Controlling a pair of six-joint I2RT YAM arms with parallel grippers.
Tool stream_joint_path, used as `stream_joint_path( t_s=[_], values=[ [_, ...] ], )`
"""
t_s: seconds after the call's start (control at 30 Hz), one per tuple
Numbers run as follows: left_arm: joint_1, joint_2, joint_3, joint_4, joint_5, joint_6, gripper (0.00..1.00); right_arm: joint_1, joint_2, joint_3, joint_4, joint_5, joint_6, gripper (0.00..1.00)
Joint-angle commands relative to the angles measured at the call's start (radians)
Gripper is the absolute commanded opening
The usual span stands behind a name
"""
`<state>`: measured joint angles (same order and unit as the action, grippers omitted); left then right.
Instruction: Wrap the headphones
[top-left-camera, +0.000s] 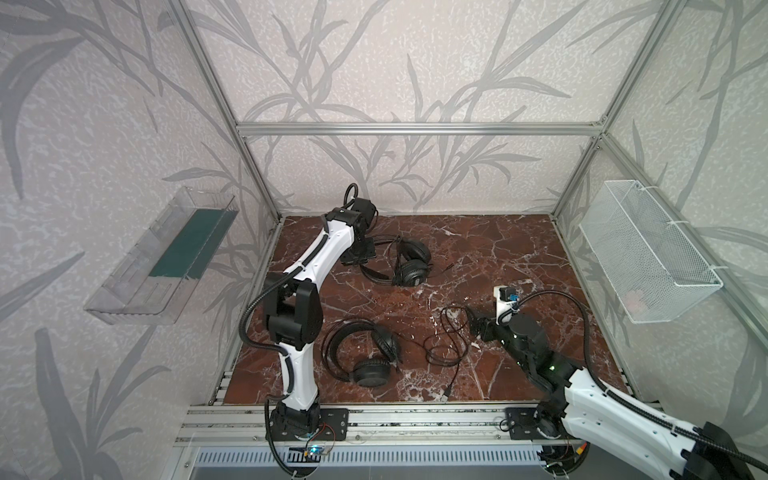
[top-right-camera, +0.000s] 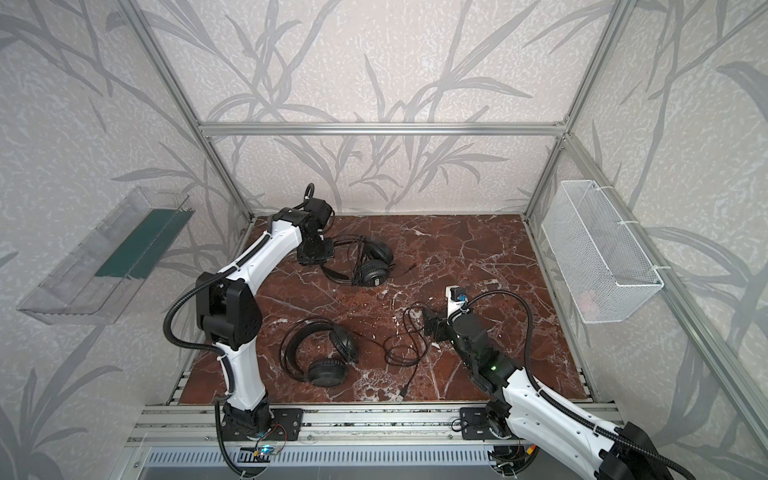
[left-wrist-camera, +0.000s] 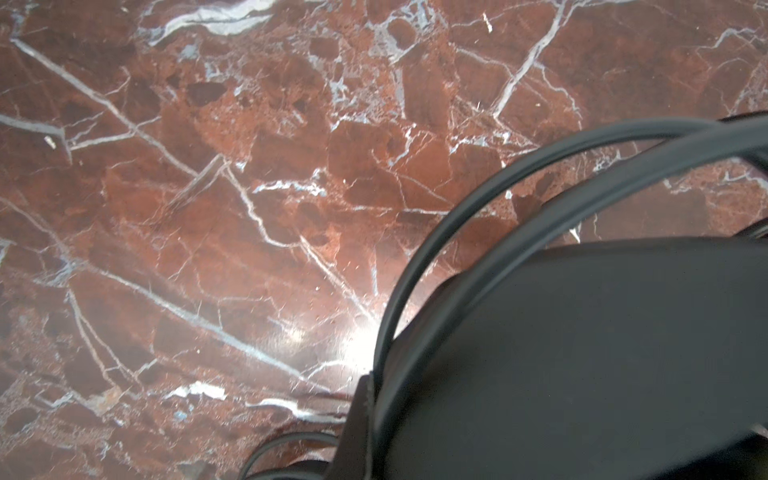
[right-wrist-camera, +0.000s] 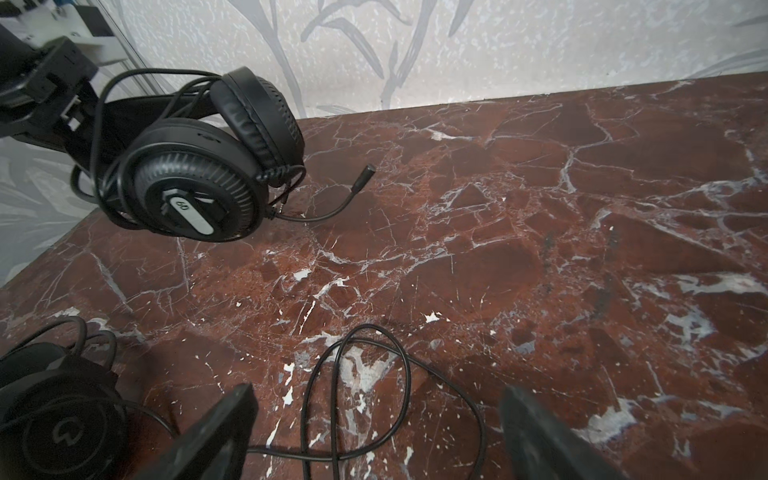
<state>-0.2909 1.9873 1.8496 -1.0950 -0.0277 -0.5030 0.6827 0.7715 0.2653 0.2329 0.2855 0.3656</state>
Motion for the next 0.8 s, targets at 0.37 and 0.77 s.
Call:
stream_joint_path(
  t_s=[0.37,0.77],
  values=[
    [0.034,0.263,0.329,-0.065,0.021,0.039,0.00,0.011,0.022,-0.022,0.078,-0.048,0.019,0.92],
    [0.050,0.396,0.392,0.006,0.082,0.080,0.00,0.017,0.025,-0.026,0.089,-0.066,0.015,0.92]
  ],
)
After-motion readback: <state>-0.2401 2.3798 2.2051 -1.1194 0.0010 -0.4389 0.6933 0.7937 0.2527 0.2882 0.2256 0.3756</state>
